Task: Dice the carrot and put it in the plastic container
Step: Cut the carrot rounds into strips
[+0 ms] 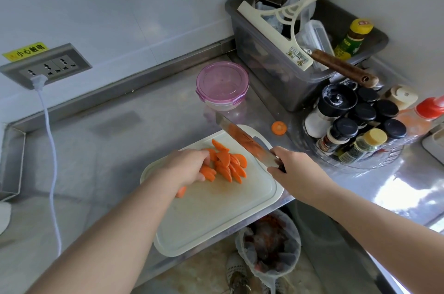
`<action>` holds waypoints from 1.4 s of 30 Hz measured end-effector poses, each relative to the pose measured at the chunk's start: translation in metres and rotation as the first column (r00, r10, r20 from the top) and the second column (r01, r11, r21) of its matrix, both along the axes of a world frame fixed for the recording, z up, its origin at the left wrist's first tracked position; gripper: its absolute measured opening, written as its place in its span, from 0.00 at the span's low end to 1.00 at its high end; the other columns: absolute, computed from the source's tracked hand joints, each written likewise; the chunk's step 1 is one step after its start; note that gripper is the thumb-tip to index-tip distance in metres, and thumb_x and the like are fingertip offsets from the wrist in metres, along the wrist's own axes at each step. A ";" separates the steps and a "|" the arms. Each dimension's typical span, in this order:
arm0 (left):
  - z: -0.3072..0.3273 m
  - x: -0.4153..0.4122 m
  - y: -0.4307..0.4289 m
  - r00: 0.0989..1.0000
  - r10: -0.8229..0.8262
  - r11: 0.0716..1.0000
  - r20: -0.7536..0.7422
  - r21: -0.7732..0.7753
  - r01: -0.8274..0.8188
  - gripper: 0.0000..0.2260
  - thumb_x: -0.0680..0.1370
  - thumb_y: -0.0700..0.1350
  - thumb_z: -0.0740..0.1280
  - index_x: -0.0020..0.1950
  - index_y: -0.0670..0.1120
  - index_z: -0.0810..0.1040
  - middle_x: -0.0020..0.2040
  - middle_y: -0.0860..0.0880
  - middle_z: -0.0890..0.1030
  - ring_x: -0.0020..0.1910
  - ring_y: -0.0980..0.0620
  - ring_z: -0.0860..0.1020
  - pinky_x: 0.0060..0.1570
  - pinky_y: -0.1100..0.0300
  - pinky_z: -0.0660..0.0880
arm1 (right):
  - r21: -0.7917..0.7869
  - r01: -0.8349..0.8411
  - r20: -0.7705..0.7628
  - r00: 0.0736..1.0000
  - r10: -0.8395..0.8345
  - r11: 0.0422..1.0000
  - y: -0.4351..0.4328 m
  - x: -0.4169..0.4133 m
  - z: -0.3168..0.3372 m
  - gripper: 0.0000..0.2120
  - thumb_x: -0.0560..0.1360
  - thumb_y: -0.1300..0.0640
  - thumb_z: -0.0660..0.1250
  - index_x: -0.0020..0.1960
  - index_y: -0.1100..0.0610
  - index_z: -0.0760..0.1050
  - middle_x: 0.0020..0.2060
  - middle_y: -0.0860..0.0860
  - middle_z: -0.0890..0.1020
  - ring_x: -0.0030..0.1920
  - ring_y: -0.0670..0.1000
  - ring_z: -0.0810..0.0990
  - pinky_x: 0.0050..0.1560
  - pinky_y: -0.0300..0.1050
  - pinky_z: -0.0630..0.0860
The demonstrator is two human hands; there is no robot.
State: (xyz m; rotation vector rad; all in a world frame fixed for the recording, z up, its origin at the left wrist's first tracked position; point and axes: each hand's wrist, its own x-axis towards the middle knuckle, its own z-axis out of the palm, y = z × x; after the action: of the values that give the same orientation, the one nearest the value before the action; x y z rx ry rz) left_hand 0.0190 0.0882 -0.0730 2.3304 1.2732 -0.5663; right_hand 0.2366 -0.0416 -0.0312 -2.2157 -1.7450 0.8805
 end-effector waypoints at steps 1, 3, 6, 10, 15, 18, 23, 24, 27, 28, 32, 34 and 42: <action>0.002 0.001 -0.001 0.999 -0.028 0.999 -0.018 0.028 0.028 0.15 0.72 0.48 0.73 0.56 0.51 0.73 0.54 0.51 0.76 0.55 0.49 0.76 0.52 0.56 0.71 | -0.006 0.000 0.002 1.000 0.000 1.000 0.000 0.000 0.000 0.08 0.79 0.56 0.61 0.58 0.54 0.71 0.33 0.41 0.71 0.32 0.42 0.71 0.30 0.36 0.65; 0.008 0.002 -0.005 0.993 -0.100 0.988 -0.059 0.110 0.106 0.15 0.73 0.49 0.72 0.56 0.50 0.73 0.56 0.51 0.73 0.57 0.49 0.74 0.52 0.57 0.68 | -0.007 -0.005 -0.002 1.000 0.005 1.000 0.001 -0.001 0.000 0.06 0.80 0.56 0.61 0.56 0.53 0.70 0.33 0.42 0.71 0.32 0.42 0.71 0.30 0.37 0.66; 0.013 0.004 -0.011 0.982 -0.176 0.966 -0.064 0.179 0.185 0.14 0.74 0.49 0.70 0.57 0.50 0.72 0.58 0.53 0.75 0.59 0.49 0.75 0.51 0.58 0.67 | -0.015 -0.021 -0.013 1.000 0.021 1.000 0.002 -0.004 0.004 0.05 0.80 0.56 0.60 0.52 0.49 0.65 0.33 0.42 0.71 0.31 0.43 0.71 0.30 0.37 0.67; 0.013 0.005 -0.024 0.976 -0.213 0.962 -0.049 0.161 0.219 0.11 0.76 0.51 0.67 0.57 0.52 0.73 0.58 0.53 0.77 0.58 0.49 0.75 0.53 0.57 0.67 | -0.015 -0.032 -0.001 0.999 0.032 0.999 0.002 -0.009 0.005 0.08 0.80 0.56 0.60 0.44 0.49 0.63 0.31 0.45 0.70 0.29 0.45 0.69 0.28 0.39 0.63; 0.000 -0.008 -0.052 0.929 0.317 0.948 0.192 -0.066 -0.310 0.11 0.73 0.52 0.70 0.38 0.49 0.71 0.35 0.53 0.76 0.44 0.46 0.77 0.48 0.54 0.70 | 0.006 -0.069 -0.025 0.997 0.069 0.998 -0.002 -0.019 0.004 0.05 0.80 0.55 0.60 0.47 0.49 0.64 0.30 0.44 0.70 0.29 0.45 0.69 0.29 0.38 0.61; -0.007 -0.009 -0.077 0.657 0.714 0.691 0.241 -0.388 -0.609 0.10 0.73 0.49 0.71 0.37 0.49 0.72 0.31 0.52 0.76 0.32 0.53 0.75 0.36 0.59 0.71 | -0.028 -0.085 -0.067 0.994 0.083 0.996 -0.009 -0.031 -0.002 0.11 0.80 0.55 0.58 0.40 0.49 0.62 0.29 0.47 0.69 0.29 0.49 0.67 0.30 0.43 0.62; -0.013 -0.003 -0.106 0.457 0.800 0.574 0.388 -0.275 -0.771 0.12 0.73 0.50 0.72 0.36 0.51 0.69 0.34 0.53 0.76 0.34 0.52 0.75 0.34 0.59 0.68 | -0.138 -0.149 -0.064 0.988 0.141 0.979 -0.021 -0.051 -0.020 0.09 0.82 0.54 0.54 0.42 0.52 0.61 0.34 0.50 0.71 0.32 0.50 0.69 0.31 0.44 0.65; -0.011 -0.004 -0.109 0.491 0.771 0.602 0.404 -0.215 -0.769 0.12 0.73 0.50 0.71 0.36 0.51 0.70 0.33 0.54 0.75 0.34 0.52 0.75 0.33 0.60 0.66 | -0.150 -0.160 -0.063 0.986 0.153 0.976 -0.023 -0.054 -0.023 0.07 0.82 0.54 0.54 0.45 0.53 0.62 0.35 0.50 0.72 0.34 0.50 0.70 0.31 0.43 0.65; -0.014 -0.008 -0.112 0.453 0.779 0.587 0.433 -0.249 -0.771 0.09 0.75 0.47 0.71 0.39 0.52 0.72 0.37 0.53 0.77 0.42 0.49 0.79 0.42 0.60 0.71 | -0.161 -0.182 -0.063 0.983 0.174 0.970 -0.028 -0.064 -0.026 0.04 0.82 0.54 0.54 0.50 0.54 0.62 0.38 0.50 0.72 0.37 0.50 0.71 0.36 0.43 0.65; -0.013 -0.008 -0.113 0.421 0.797 0.562 0.433 -0.276 -0.780 0.07 0.75 0.46 0.70 0.40 0.52 0.74 0.39 0.53 0.77 0.45 0.47 0.80 0.46 0.58 0.73 | -0.157 -0.189 -0.060 0.982 0.181 0.969 -0.029 -0.067 -0.027 0.04 0.82 0.55 0.54 0.50 0.54 0.62 0.39 0.50 0.72 0.38 0.51 0.71 0.39 0.42 0.65; -0.012 -0.005 -0.115 0.377 0.810 0.530 0.450 -0.285 -0.799 0.07 0.77 0.44 0.68 0.53 0.44 0.81 0.48 0.47 0.82 0.53 0.44 0.79 0.54 0.56 0.73 | -0.164 -0.215 -0.061 0.976 0.207 0.963 -0.034 -0.074 -0.030 0.08 0.82 0.54 0.54 0.57 0.56 0.66 0.42 0.50 0.73 0.41 0.50 0.73 0.42 0.41 0.68; -0.007 0.003 -0.117 0.418 0.782 0.564 0.463 -0.241 -0.789 0.10 0.78 0.43 0.67 0.58 0.43 0.81 0.54 0.47 0.82 0.56 0.46 0.79 0.52 0.61 0.71 | -0.151 -0.226 -0.045 0.974 0.221 0.962 -0.036 -0.076 -0.032 0.10 0.82 0.53 0.55 0.60 0.57 0.66 0.45 0.51 0.76 0.43 0.51 0.76 0.43 0.43 0.74; -0.010 0.013 -0.118 0.319 0.838 0.487 0.443 -0.343 -0.803 0.11 0.77 0.41 0.67 0.59 0.44 0.80 0.54 0.46 0.83 0.55 0.46 0.79 0.57 0.55 0.74 | -0.111 -0.298 0.002 0.954 0.300 0.948 -0.035 -0.083 -0.038 0.13 0.82 0.54 0.55 0.66 0.55 0.64 0.52 0.53 0.78 0.49 0.53 0.79 0.52 0.49 0.79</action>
State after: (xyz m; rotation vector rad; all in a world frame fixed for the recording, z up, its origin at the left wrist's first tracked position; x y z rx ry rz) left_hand 0.0319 -0.0294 -0.0830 1.2508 1.8147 0.4297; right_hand 0.1531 -0.0764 -0.0692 -2.0597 -2.1289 1.0426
